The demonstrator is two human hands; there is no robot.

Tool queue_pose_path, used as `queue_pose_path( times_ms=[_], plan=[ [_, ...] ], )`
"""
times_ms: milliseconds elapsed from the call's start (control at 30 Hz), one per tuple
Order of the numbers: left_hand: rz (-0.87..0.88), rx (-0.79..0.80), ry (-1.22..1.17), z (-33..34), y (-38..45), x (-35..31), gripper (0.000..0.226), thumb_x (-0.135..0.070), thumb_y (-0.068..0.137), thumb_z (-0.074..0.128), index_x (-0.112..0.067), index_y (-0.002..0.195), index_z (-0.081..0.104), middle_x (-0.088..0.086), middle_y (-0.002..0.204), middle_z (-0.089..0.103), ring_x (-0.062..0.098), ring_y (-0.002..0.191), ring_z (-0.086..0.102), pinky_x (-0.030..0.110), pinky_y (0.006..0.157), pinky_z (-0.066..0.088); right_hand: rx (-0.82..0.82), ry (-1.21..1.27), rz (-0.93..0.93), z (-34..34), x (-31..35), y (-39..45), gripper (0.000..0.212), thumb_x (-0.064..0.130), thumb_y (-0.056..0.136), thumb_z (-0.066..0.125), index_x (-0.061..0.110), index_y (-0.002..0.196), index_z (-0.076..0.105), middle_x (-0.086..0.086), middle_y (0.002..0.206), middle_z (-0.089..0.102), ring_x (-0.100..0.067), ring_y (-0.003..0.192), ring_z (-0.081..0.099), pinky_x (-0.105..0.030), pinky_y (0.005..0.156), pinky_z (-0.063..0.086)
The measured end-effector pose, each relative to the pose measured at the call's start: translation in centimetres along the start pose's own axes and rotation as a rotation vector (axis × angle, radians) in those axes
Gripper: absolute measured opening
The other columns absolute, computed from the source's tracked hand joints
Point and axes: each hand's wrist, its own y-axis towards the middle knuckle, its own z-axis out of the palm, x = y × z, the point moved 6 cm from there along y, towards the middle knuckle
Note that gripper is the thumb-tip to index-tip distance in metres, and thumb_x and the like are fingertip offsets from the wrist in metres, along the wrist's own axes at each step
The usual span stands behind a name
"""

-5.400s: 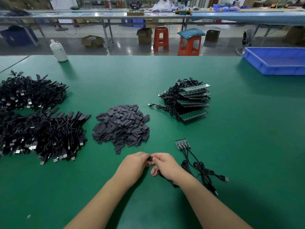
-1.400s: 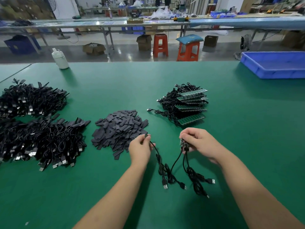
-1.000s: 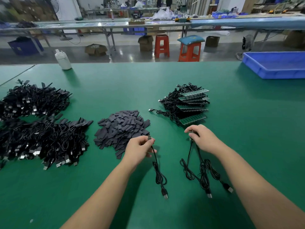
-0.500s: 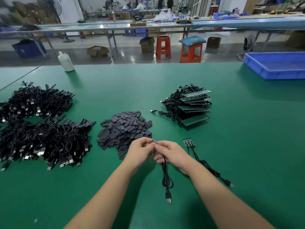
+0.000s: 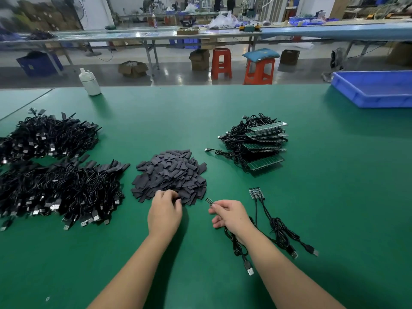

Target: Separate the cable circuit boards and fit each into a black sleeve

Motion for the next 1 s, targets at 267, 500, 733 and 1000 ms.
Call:
queue_pose_path(
  times_ms=[267, 500, 733, 1000],
  plan=[
    [-0.138, 0.097, 0.098, 0.5, 1.1, 3.9, 0.03, -0.036, 0.092, 0.064, -0.014, 0.111, 0.056, 0.006, 0.109, 0.049, 0.024, 0.086, 0.053, 0.036, 0.076, 0.047, 0.035, -0.059, -0.023, -0.5, -0.8, 0.5, 0.026, 0.008, 0.102, 0.049, 0.006, 0.127, 0.058, -0.012, 0.096, 0.07, -0.016, 0.059, 0.067, -0.027, 0.064, 0.059],
    [-0.177, 0.131, -0.032, 0.3, 2.1, 4.7, 0.027, -0.03, 0.085, 0.075, -0.018, 0.103, 0.057, -0.001, 0.091, 0.06, 0.017, 0.081, 0.057, 0.033, 0.071, 0.046, 0.015, -0.254, -0.082, 0.2, -1.5, 0.5, 0.026, 0.011, 0.102, 0.048, 0.012, 0.124, 0.062, -0.002, 0.089, 0.07, -0.01, 0.059, 0.063, -0.038, 0.077, 0.061],
    [-0.218, 0.172, -0.115, 0.0, 2.1, 5.1, 0.021, -0.026, 0.081, 0.079, -0.021, 0.087, 0.059, -0.003, 0.081, 0.063, 0.014, 0.076, 0.059, 0.031, 0.064, 0.047, 0.021, -0.315, -0.088, 0.3, -1.2, 0.2, 0.028, 0.012, 0.103, 0.046, 0.013, 0.126, 0.062, 0.001, 0.088, 0.068, -0.008, 0.057, 0.061, -0.025, 0.066, 0.057],
    [-0.195, 0.164, -0.07, -0.3, 1.8, 4.6, 0.018, -0.025, 0.083, 0.076, -0.022, 0.081, 0.059, -0.002, 0.084, 0.064, 0.016, 0.078, 0.058, 0.034, 0.07, 0.051, 0.03, -0.334, -0.091, 0.3, -1.0, -0.1, 0.028, 0.01, 0.103, 0.046, 0.012, 0.126, 0.063, 0.001, 0.087, 0.067, -0.009, 0.057, 0.06, -0.022, 0.065, 0.056]
  ],
)
